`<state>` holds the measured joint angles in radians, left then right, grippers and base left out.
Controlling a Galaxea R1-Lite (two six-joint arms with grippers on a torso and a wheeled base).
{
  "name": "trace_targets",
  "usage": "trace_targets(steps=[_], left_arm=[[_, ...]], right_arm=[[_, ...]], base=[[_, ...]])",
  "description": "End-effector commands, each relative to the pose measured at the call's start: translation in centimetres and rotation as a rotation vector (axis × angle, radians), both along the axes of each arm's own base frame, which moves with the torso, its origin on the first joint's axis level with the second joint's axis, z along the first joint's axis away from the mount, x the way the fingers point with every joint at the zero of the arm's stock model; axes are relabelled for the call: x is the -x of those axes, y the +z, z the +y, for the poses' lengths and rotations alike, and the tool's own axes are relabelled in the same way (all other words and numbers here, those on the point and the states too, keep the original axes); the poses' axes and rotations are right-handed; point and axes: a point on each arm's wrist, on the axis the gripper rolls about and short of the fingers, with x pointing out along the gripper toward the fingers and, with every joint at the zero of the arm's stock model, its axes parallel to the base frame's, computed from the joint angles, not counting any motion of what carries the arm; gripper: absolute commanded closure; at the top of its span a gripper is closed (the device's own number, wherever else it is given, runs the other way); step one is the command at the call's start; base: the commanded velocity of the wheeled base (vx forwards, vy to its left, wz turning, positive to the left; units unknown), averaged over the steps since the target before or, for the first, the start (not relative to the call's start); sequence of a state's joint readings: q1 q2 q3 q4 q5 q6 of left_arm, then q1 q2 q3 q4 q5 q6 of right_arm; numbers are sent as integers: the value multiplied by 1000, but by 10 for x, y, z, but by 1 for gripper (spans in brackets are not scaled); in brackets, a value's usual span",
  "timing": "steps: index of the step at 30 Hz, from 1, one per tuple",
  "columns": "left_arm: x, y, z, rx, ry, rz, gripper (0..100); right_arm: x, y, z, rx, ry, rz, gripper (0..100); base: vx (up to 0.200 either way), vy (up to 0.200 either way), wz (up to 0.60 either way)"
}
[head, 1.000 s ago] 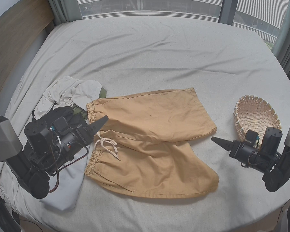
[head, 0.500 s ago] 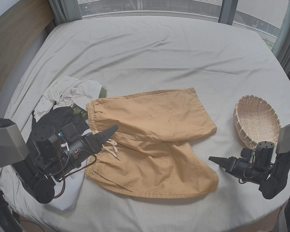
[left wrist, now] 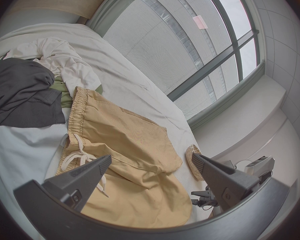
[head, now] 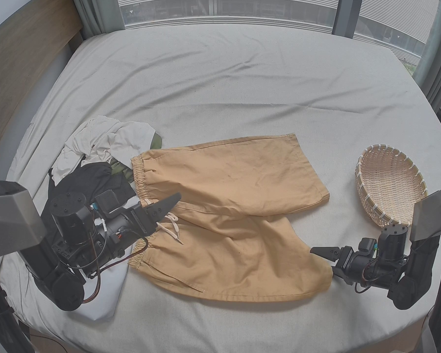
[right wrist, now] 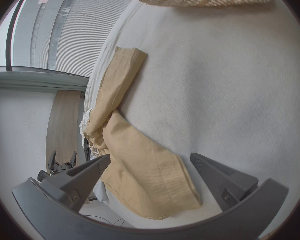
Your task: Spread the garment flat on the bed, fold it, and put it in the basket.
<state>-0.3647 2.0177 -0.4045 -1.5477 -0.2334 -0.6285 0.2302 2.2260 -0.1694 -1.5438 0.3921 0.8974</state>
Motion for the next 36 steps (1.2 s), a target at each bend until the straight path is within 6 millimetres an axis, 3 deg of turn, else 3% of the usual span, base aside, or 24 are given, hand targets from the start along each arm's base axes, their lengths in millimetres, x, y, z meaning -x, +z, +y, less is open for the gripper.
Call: trace_targets(steps=[1,11,21,29,30,36], left_arm=[[0,-4,0,-5,0,14,0],[0,-5,0,-6,1,18,0],[1,-6,-3,-7,-9,19,0],[1,-8,-5,-12,-16,27,0],[1,-8,-5,-12,-16,27,0],[1,-8,-5,-12,-16,27,0]], right_arm=[[0,-4,10,-25,23,27,0],[-7,30,29,-103,66,-103,0],[-17,43,8,-124,-17,-156,0],[-17,42,10,-132,-12,-146,0],[-17,42,10,-132,-12,-146,100],[-21,35,10,-128,-17,-132,100]], base=[[0,0,0],[0,0,0],[0,0,0],[0,0,0],[0,0,0],[0,0,0]])
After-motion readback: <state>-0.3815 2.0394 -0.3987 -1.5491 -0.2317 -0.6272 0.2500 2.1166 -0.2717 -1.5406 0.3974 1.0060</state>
